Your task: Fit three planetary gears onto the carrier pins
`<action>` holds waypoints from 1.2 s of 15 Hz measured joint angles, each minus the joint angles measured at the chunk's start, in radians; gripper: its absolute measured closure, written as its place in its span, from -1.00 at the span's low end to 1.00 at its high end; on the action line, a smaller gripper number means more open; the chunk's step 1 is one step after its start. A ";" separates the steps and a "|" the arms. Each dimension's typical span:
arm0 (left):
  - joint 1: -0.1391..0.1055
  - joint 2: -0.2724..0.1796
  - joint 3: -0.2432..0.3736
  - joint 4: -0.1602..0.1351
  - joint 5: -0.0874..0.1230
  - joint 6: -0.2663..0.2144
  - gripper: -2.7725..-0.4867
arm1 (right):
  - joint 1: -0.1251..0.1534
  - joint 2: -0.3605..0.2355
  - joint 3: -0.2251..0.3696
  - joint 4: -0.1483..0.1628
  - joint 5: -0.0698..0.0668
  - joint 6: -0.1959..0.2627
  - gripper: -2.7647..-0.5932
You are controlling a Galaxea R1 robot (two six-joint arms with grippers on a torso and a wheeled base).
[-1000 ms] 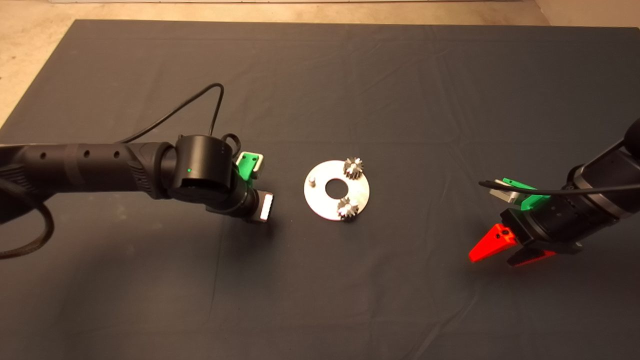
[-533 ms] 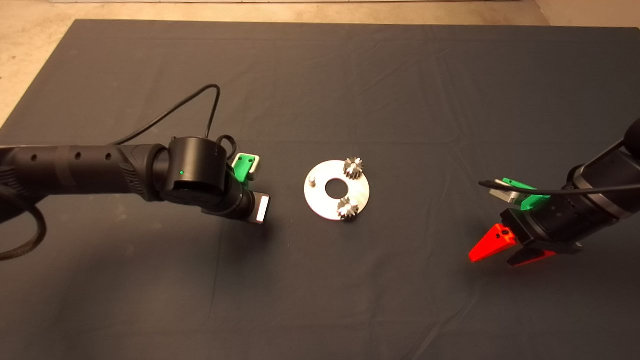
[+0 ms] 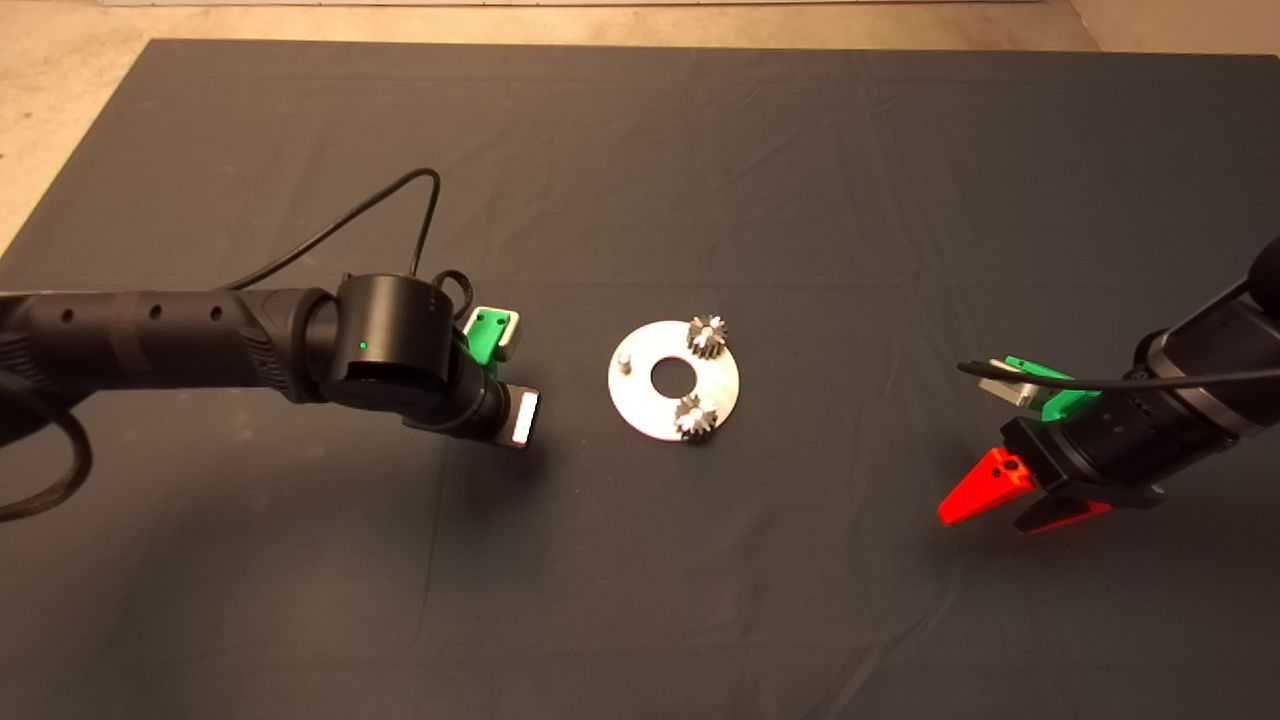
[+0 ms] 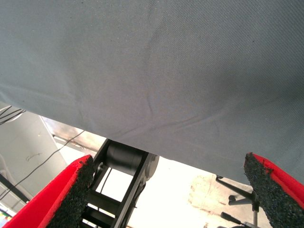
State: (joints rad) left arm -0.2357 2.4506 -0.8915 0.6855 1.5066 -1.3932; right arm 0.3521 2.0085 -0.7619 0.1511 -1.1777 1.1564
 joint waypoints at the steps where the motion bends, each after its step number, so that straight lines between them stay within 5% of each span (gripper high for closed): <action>1: 0.000 0.000 0.000 0.000 0.000 0.000 0.53 | 0.000 0.000 0.000 0.002 0.000 -0.011 -0.60; 18: 0.000 -0.002 0.052 0.001 0.014 0.029 0.77 | 0.000 0.000 0.000 0.014 0.000 -0.022 -0.60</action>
State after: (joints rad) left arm -0.2357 2.4487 -0.8394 0.6864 1.5211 -1.3643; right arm 0.3524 2.0085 -0.7619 0.1653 -1.1772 1.1347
